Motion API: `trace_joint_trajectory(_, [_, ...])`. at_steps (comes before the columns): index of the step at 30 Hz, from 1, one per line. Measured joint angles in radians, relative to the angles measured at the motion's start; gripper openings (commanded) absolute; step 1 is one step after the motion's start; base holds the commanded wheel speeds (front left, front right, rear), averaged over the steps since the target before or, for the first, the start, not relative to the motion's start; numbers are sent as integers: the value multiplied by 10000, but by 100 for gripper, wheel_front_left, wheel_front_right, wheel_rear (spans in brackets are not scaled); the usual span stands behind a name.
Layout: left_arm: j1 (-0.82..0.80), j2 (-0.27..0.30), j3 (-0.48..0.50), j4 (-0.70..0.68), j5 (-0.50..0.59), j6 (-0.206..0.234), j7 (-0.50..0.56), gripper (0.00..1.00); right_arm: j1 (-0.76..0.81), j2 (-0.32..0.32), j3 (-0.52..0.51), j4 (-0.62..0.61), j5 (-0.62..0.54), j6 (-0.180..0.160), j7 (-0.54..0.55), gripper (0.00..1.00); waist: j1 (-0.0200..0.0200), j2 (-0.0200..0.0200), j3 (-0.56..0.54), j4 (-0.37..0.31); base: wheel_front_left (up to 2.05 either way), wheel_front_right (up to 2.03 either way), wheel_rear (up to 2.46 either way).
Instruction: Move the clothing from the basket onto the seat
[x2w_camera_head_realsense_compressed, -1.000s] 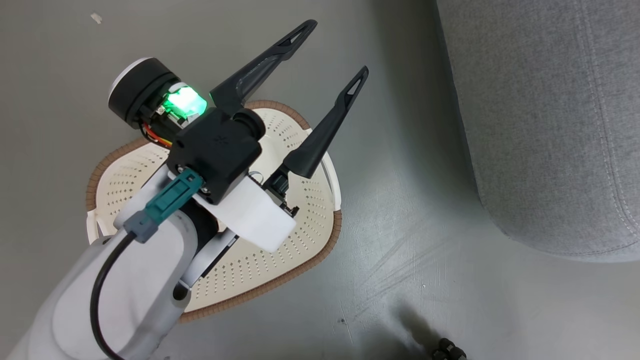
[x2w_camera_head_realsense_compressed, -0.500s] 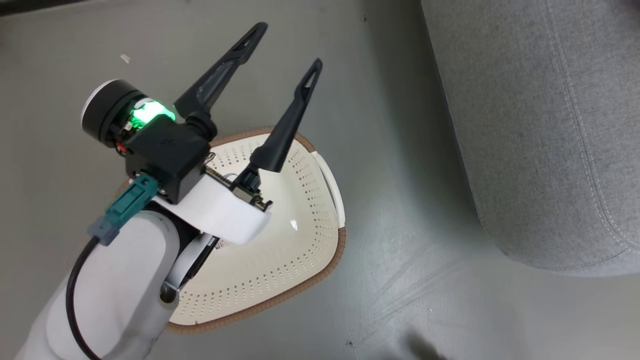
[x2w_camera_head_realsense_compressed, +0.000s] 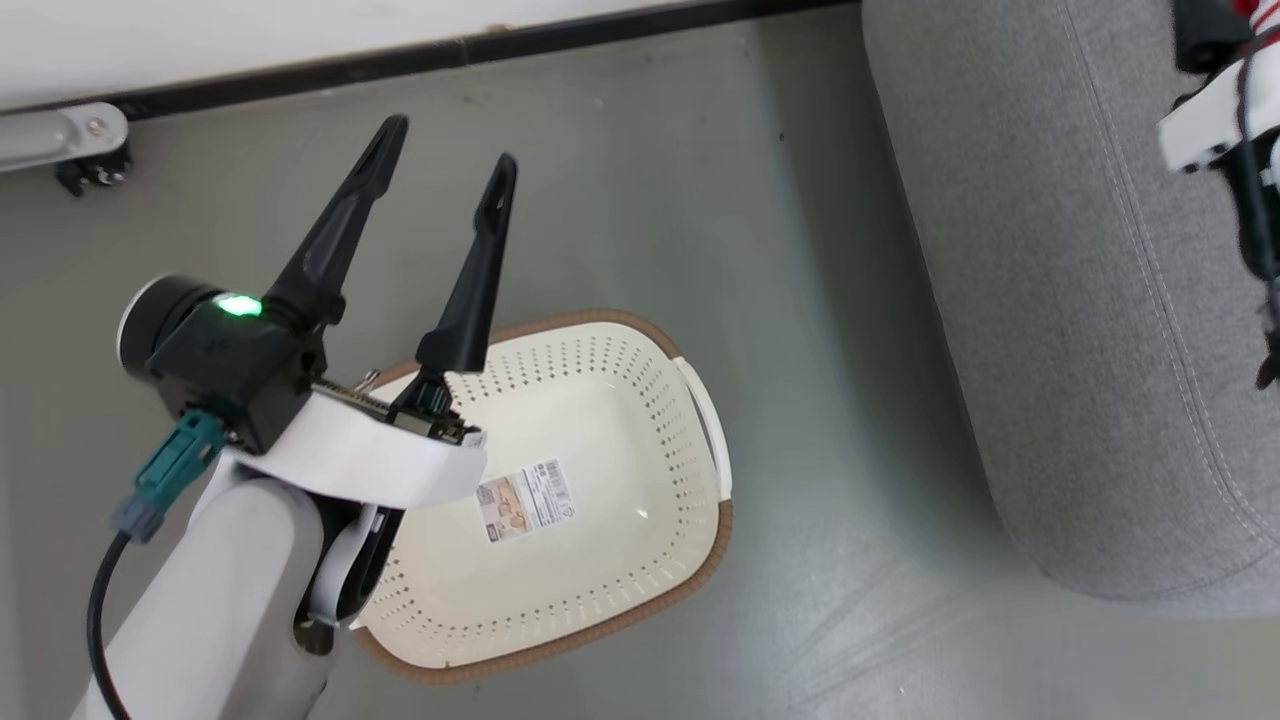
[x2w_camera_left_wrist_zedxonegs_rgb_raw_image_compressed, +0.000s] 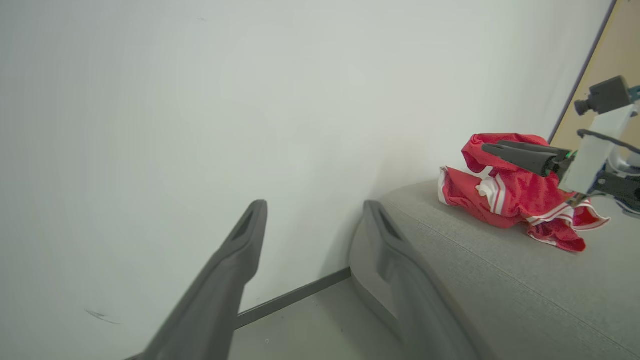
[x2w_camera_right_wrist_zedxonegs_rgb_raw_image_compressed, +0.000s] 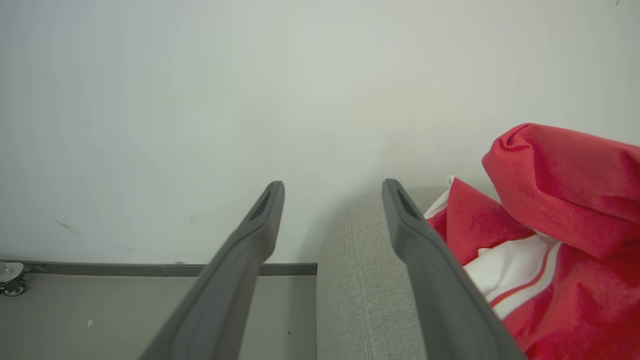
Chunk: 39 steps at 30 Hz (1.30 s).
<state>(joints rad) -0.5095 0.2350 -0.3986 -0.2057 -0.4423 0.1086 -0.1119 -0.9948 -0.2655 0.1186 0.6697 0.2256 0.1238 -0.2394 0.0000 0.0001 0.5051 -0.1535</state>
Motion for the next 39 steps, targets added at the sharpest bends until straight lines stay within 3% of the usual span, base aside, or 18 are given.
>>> trace_joint_trajectory(12, [1333,182,723,652,-274,178,-995,100,1045,184,587,-727,-15,0,-113,100,0,0,-1166,747,0,0,0])
trace_joint_trajectory(31, [3286,157,1682,1271,-857,267,-1363,100,3632,424,414,-2892,-19,0,-119,100,0,0,-2968,1629,0,0,0])
trace_joint_trajectory(39, [4103,190,1866,1563,-888,104,-1377,100,5016,454,240,-3831,-221,0,-128,100,0,0,-3709,1927,0,0,0])
